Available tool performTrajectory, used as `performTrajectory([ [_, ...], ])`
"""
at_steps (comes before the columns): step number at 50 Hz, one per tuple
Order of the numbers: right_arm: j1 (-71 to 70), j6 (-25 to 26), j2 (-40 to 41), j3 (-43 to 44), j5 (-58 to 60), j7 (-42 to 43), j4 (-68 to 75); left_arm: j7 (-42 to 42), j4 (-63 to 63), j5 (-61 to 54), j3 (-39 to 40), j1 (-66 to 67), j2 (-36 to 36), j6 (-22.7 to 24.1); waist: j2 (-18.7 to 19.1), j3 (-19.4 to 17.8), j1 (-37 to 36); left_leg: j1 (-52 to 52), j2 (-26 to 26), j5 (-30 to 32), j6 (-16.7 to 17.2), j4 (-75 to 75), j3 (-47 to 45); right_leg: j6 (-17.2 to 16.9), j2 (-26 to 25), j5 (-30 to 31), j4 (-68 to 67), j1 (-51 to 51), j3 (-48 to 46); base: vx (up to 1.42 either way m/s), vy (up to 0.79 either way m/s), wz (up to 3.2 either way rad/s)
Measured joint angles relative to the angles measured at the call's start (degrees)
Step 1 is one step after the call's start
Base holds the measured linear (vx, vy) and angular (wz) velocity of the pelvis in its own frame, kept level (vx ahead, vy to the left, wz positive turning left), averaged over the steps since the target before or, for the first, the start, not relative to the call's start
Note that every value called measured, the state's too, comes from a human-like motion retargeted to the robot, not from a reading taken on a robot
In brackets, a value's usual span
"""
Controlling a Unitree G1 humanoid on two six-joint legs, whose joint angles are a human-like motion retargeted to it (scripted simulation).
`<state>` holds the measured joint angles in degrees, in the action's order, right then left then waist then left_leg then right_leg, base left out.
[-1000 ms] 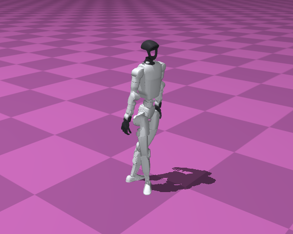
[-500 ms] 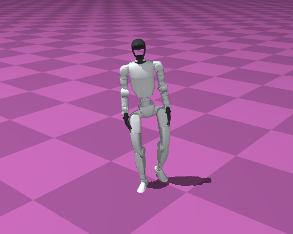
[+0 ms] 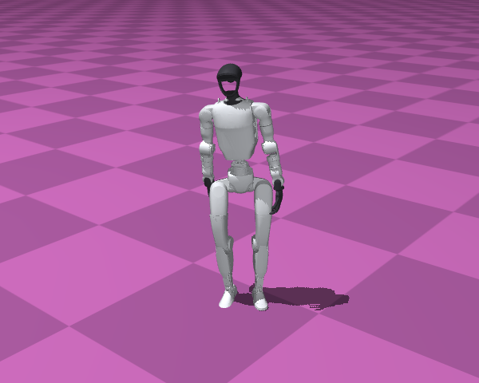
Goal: In place motions
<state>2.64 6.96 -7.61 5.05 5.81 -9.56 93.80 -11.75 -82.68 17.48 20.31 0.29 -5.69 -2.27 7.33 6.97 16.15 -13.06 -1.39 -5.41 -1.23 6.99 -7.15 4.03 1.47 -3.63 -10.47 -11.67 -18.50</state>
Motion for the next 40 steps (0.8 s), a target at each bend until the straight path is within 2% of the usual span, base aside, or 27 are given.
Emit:
performTrajectory([
  [2,0.2,0.1,0.4,0.1,0.6,-0.5,-0.4,-1.6,0.3,0.5,0.0,-0.4,-0.4,-0.4,0.4,-0.4,1.5,-1.0,-0.5,1.0,0.2,0.1,3.5,0.6,-0.8,0.8,-1.2,-1.4,4.3,-0.15,-0.2,1.43],
  [5,0.0,0.2,0.7,0.3,1.2,-0.9,-1.2,-3.0,0.7,0.5,-1.1,-1.0,-0.4,-0.3,0.7,-1.1,3.1,-2.2,-2.2,2.5,-0.1,0.0,8.8,0.6,-3.7,2.8,-2.8,-3.8,17.9,-0.19,-0.13,1.66],
  [8,-0.7,0.0,0.5,1.1,1.6,-0.9,-2.8,-3.0,1.3,0.6,-3.3,-1.6,0.1,-0.3,1.2,-3.5,4.7,-2.8,-4.6,4.6,-0.3,0.2,14.4,-3.7,-4.1,4.5,-2.5,-3.6,27.0,-0.25,-0.06,1.99],
  [10,-1.6,-0.1,0.1,1.8,1.6,-1.2,-4.2,-2.7,1.6,0.9,-4.8,-2.5,0.5,-0.3,1.5,-5.9,4.2,-2.6,-5.3,6.1,-0.4,0.1,16.1,-4.7,-2.9,3.0,-2.0,-2.1,24.9,-0.26,-0.05,1.74],
  [12,-2.0,-0.3,-0.3,1.7,1.1,-1.5,-5.2,-2.2,1.8,1.5,-5.7,-3.0,0.8,-0.3,0.6,-7.2,2.1,-2.1,-6.8,7.7,-0.5,-0.6,16.9,-2.1,-2.4,2.6,0.2,-0.6,21.3,-0.19,-0.07,1.2],
  [15,-2.4,-0.1,-1.3,2.2,0.8,-2.3,-5.3,-2.1,2.5,3.1,-6.8,-2.1,1.4,-0.3,-1.4,-6.8,-5.6,-2.3,-8.6,9.7,-1.1,-2.2,16.4,-1.9,-1.2,2.5,-0.1,-0.5,19.6,-0.07,-0.1,0.69],
  [18,-3.0,0.8,-3.0,2.5,2.3,-3.1,-5.6,0.0,2.0,1.6,-7.1,-0.6,2.4,0.4,-2.3,-6.8,-10.0,-2.9,-9.4,10.0,-1.9,-3.6,17.6,-1.4,0.2,2.2,0.3,0.1,15.0,0.01,-0.15,1.32],
  [21,-2.9,1.0,-4.4,2.3,5.0,-1.5,-7.3,0.8,0.0,-0.2,-5.7,0.6,2.9,0.6,-1.6,-5.7,-8.4,-4.1,-7.6,6.5,-3.7,-4.4,10.7,-1.2,2.2,1.0,0.9,1.3,5.4,0.11,-0.22,2.7],
  [23,-2.0,0.3,-4.9,2.8,5.8,0.7,-8.0,0.8,-1.1,0.5,-4.8,1.3,2.6,0.0,-0.8,-4.4,-6.4,-4.4,-4.4,3.3,-3.5,-4.8,0.2,-1.8,3.8,-0.2,1.4,2.6,-2.5,0.26,-0.32,3.57],
  [27,-0.1,-1.1,-5.0,5.0,4.1,1.7,-7.0,2.8,-2.0,1.8,-3.8,1.0,0.7,-0.1,-0.7,-3.2,-2.4,-2.1,2.2,-1.4,0.3,-4.6,-25.2,-4.2,6.5,-2.0,2.7,7.0,-20.8,0.23,-0.44,4.06],
  [30,1.6,-0.4,-4.6,7.3,2.6,-0.2,-4.5,3.5,-2.0,1.9,-3.3,0.8,-0.6,0.2,-1.8,-0.8,-1.5,0.4,4.6,-3.1,3.1,-3.9,-44.2,-6.2,6.7,-3.2,4.9,10.7,-34.5,0.36,-0.6,4.02],
  [32,2.4,0.4,-4.4,8.9,2.3,-1.7,-2.5,3.5,-2.2,1.2,-3.3,0.3,-1.5,0.3,-3.0,0.7,-1.1,1.1,4.2,-4.0,2.0,-2.3,-50.1,-7.9,5.8,-3.5,7.0,12.8,-41.6,0.45,-0.71,3.9],
  [37,4.1,1.2,-3.8,8.6,2.6,-0.8,0.4,4.1,-3.0,0.1,-1.3,-0.3,-2.9,1.1,-6.7,3.9,0.2,1.6,3.5,-6.2,-1.6,6.5,-47.7,-11.8,4.9,-3.9,9.7,16.0,-53.9,0.53,-0.73,3.4],
  [38,4.3,1.3,-3.8,8.3,2.9,-0.1,0.9,4.2,-3.1,0.4,-0.6,0.2,-3.0,1.2,-7.7,4.7,-0.5,2.7,3.0,-5.9,-1.6,6.7,-47.4,-12.4,4.9,-3.9,9.9,16.4,-55.8,0.62,-0.7,2.17],
  [40,4.3,1.5,-3.6,8.3,3.8,1.1,1.6,4.5,-3.3,1.2,0.9,1.6,-3.1,1.7,-9.0,5.9,-3.7,5.3,2.3,-3.2,1.4,4.4,-46.2,-13.2,4.0,-4.1,9.9,17.2,-58.5,0.51,-0.55,1.4],
])
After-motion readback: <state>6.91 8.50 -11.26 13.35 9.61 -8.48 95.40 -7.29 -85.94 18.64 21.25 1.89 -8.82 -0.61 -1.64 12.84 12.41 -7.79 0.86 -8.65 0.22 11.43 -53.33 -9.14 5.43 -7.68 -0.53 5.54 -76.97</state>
